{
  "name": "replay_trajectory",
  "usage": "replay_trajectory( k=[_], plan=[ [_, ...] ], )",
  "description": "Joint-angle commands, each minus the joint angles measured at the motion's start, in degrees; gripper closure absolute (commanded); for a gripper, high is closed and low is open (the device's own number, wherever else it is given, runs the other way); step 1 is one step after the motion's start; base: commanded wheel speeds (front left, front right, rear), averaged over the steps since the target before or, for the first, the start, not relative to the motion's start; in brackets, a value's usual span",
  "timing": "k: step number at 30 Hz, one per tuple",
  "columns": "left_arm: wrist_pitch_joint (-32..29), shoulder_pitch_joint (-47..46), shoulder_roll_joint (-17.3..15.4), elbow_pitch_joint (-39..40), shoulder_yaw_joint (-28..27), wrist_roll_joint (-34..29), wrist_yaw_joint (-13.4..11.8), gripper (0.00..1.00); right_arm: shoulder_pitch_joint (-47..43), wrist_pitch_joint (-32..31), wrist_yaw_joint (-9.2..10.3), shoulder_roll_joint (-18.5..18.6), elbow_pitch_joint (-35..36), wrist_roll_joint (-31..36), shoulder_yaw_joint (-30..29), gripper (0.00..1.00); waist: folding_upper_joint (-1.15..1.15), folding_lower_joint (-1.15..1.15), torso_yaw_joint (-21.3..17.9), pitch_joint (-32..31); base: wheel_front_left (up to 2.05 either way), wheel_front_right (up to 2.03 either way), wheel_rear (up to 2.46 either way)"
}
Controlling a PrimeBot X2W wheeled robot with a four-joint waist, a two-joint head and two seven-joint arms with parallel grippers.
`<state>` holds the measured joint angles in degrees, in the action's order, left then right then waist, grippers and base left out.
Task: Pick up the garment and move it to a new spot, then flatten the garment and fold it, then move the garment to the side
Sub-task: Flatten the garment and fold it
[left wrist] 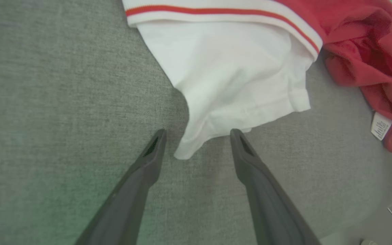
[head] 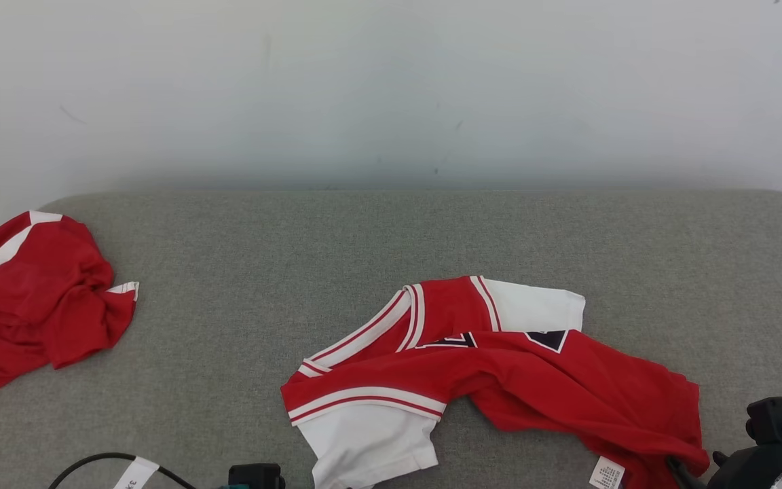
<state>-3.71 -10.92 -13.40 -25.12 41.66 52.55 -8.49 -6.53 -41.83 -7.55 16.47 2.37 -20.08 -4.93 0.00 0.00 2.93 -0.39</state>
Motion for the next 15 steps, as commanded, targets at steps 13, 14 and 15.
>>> replay_trajectory(
  k=[13, 14, 15],
  plan=[
    [1.03, -1.70, 0.30, -2.39, 0.39, -0.45, 0.89, 0.94, 1.14, 0.52, 0.10, -1.72, -2.29, 0.93, 0.35, 1.00, 0.00, 0.00, -0.17, 0.72, 0.00, 0.00, 0.00],
    [1.20, -1.91, 0.36, -2.52, 0.42, -0.55, 0.94, 1.00, 1.24, 0.66, 0.10, -1.58, -2.45, 0.91, 0.67, 1.00, 0.00, 0.00, -0.15, 0.82, 0.00, 0.00, 0.00],
    [1.48, -2.16, 0.40, -2.49, 0.42, -0.66, 1.29, 1.00, 1.47, 0.90, 0.10, -1.42, -2.32, 0.86, 0.82, 1.00, 0.00, 0.00, -0.13, 0.89, 0.00, 0.00, 0.00]
  ],
)
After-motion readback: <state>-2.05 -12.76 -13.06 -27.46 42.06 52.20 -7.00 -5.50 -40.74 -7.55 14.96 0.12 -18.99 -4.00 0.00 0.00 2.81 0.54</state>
